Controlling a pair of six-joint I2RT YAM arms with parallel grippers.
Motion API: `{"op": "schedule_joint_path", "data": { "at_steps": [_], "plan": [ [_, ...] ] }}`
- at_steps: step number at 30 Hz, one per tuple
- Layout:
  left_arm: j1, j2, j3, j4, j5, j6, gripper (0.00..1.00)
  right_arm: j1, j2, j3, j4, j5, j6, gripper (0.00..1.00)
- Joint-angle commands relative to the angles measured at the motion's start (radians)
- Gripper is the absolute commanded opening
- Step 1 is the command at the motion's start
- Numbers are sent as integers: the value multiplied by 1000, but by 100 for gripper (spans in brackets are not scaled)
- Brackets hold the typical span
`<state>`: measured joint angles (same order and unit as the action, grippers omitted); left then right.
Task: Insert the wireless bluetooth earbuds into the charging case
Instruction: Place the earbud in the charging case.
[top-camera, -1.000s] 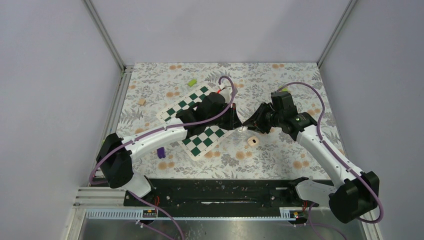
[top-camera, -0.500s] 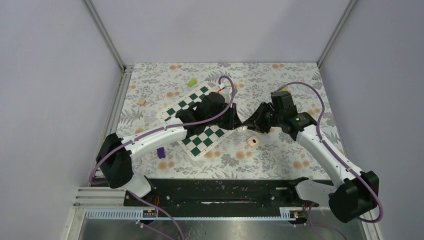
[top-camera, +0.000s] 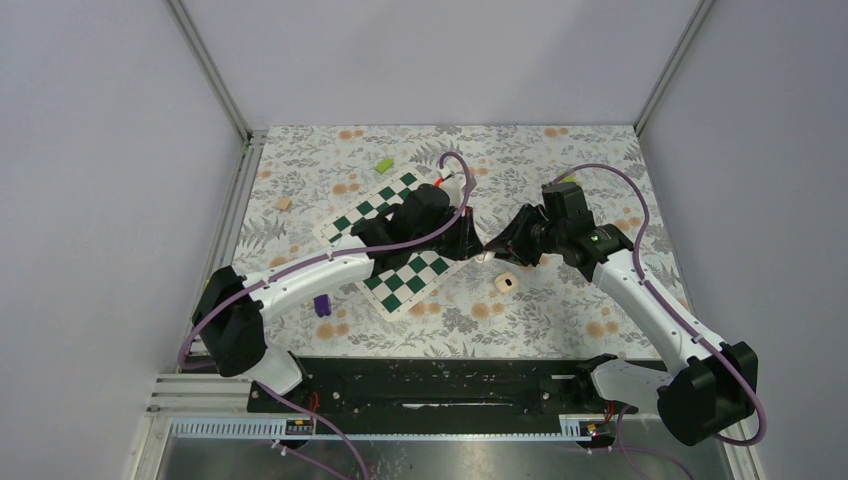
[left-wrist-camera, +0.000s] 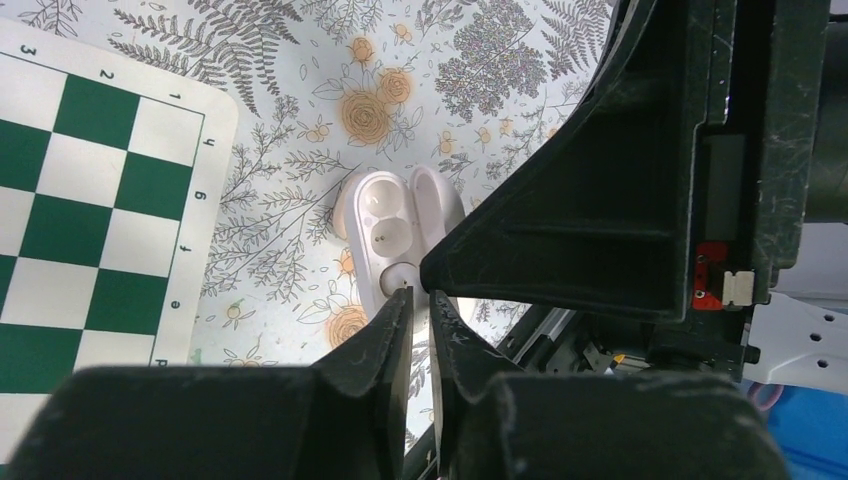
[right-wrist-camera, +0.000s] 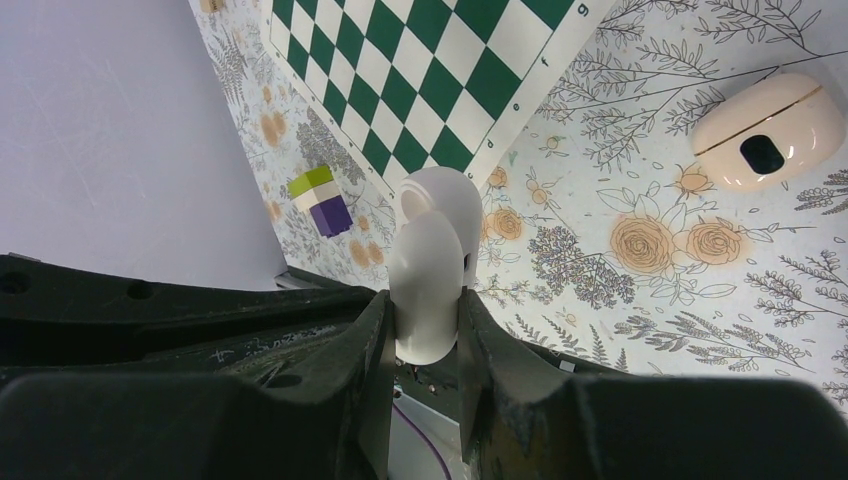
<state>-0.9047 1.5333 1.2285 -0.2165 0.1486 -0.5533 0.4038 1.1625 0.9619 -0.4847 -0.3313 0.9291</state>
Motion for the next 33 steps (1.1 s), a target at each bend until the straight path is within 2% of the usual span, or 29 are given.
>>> {"op": "schedule_joint_path", "data": {
  "at_steps": [1,4,7,11,14,18,25,33],
  "plan": [
    [-5,-28,11,67,43,53,17,9,-11,23,63,-68,22,0],
    [-5,-31,14,54,54,77,24,9,-10,23,62,-70,24,0],
    [-5,-33,11,51,56,82,24,9,-6,21,62,-72,25,0],
    [-7,-28,10,41,52,81,15,9,-7,21,64,-71,28,0],
    [-5,-28,10,40,44,78,11,9,-8,23,64,-73,28,0],
    [-6,-35,11,50,29,75,0,9,-6,20,71,-81,31,0],
    [-5,-69,-15,113,27,50,0,9,7,2,85,-90,37,0],
    [-5,-155,-134,269,0,22,0,9,30,-15,106,-125,84,0]
  ]
}}
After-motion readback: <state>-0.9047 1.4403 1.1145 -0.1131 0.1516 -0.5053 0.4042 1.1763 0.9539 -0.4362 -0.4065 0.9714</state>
